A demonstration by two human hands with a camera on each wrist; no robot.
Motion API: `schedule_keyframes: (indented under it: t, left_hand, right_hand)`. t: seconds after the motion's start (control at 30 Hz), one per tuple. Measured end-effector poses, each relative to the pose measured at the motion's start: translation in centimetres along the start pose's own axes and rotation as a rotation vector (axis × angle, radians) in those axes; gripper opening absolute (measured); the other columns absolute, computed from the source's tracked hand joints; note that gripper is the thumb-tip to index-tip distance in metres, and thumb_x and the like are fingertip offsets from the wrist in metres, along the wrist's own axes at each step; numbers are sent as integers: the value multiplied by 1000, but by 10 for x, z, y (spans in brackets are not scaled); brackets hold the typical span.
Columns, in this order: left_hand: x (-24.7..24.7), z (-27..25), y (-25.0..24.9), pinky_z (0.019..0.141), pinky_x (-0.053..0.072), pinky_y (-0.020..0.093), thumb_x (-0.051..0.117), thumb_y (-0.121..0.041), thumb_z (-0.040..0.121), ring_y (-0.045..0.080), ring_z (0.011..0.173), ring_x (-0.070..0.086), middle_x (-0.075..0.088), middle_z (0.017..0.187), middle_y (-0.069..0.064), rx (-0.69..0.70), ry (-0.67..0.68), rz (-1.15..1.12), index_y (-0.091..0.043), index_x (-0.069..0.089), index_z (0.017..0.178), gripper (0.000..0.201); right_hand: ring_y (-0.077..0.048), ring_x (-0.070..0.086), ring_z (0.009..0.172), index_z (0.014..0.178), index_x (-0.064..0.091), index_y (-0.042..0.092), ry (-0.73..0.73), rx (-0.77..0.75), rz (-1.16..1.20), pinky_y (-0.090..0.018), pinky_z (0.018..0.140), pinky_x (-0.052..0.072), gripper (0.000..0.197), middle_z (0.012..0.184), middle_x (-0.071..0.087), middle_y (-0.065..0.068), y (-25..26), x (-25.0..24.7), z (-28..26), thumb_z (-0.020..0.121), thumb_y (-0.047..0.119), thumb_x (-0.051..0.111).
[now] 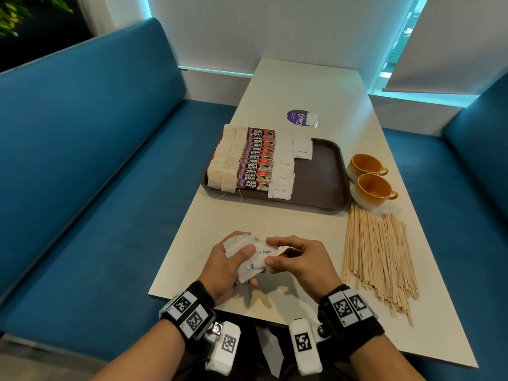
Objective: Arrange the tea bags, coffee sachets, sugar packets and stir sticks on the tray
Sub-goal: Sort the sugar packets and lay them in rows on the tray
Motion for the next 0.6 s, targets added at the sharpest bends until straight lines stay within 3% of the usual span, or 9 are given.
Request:
schedule_keyframes:
  t: [0.27, 0.33, 0.4, 0.5, 0.6]
  left_hand:
    - [-4, 3, 3, 47, 54, 34, 72, -28, 87, 40, 77, 66, 68, 104, 26, -3, -33, 3, -9, 60, 117, 37]
    - [-3, 3, 2, 49, 56, 36, 82, -21, 77, 42, 80, 66, 69, 106, 25, 7, -10, 3, -7, 56, 120, 52]
    - [-1, 2, 3, 51, 59, 37, 85, -10, 69, 42, 82, 67, 70, 108, 24, 18, 27, 16, -5, 53, 121, 61]
    - [-1, 1, 3, 48, 58, 35, 77, 4, 72, 39, 74, 68, 72, 100, 20, 34, 20, 25, -3, 52, 120, 55]
    - [-2, 2, 3, 48, 56, 35, 75, 4, 74, 39, 74, 66, 68, 98, 22, 41, -2, -14, -2, 53, 120, 52]
  right_hand:
    - [-30, 74, 73, 113, 76, 10, -23, -19, 49, -33, 77, 62, 44, 93, 77, -17, -2, -5, -1, 73, -4, 86]
    - [-31, 73, 74, 112, 77, 9, -36, -26, 88, -30, 75, 61, 46, 98, 77, -12, -2, -9, -1, 70, -8, 85]
    - [-30, 72, 74, 109, 78, 7, -43, -27, 110, -32, 75, 61, 44, 90, 75, -3, -2, -13, -1, 70, -11, 85]
    - [-27, 70, 74, 105, 79, 6, -32, -20, 122, -35, 74, 62, 40, 79, 66, 0, -4, -15, 1, 70, -13, 83]
    - [-26, 70, 75, 103, 79, 6, -40, -20, 130, -34, 73, 62, 38, 79, 64, -4, -3, -18, 7, 71, -14, 82]
Point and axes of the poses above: each hand's wrist, its own z-axis towards the middle knuckle, its own x-axis out of the palm, y = z × x, the point moved 5 cm from there along z, towards the middle knuckle
